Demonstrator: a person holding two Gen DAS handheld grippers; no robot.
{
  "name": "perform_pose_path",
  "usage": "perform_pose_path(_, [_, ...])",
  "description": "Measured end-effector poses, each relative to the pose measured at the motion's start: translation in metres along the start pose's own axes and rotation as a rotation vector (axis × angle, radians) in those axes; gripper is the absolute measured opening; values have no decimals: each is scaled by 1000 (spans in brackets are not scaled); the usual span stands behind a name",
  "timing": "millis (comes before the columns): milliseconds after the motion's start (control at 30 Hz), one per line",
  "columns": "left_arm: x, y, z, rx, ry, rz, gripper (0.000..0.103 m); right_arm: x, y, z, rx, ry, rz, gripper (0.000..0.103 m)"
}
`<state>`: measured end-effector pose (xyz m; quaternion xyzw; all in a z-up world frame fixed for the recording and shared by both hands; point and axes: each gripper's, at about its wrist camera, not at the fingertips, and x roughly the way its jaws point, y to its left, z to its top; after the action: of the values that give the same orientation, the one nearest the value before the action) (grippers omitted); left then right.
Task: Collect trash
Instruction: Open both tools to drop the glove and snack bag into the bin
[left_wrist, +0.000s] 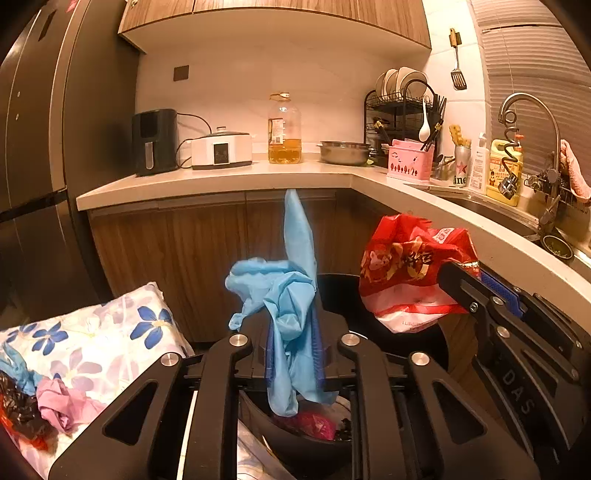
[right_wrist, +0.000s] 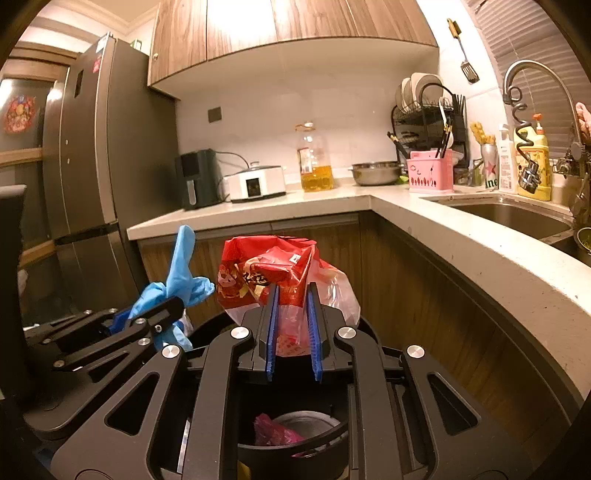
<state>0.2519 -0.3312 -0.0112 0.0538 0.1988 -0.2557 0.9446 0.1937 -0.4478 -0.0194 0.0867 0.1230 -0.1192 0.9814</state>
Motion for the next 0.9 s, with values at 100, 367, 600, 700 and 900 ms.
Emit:
perform_pose_path(100, [1,3,-2,-2,4,-4,30,3,-3,0,13,13,-1,20])
perform_pose_path(367, [-2,17,-7,-40,1,49,67,2,-6,-4,22,29,-16,42])
perform_pose_path(600, [-18,34,-18,-78,9,134,86,-9,0,-10,8,32,-18,62])
perform_pose_path(700, [-24,40,-21,-93,17,172,88,-16,3,-10,6,29,-20,69])
perform_pose_path(900, [-47,50,-29,-116,16,227,95,-31,8,-12,7,23,-15,77])
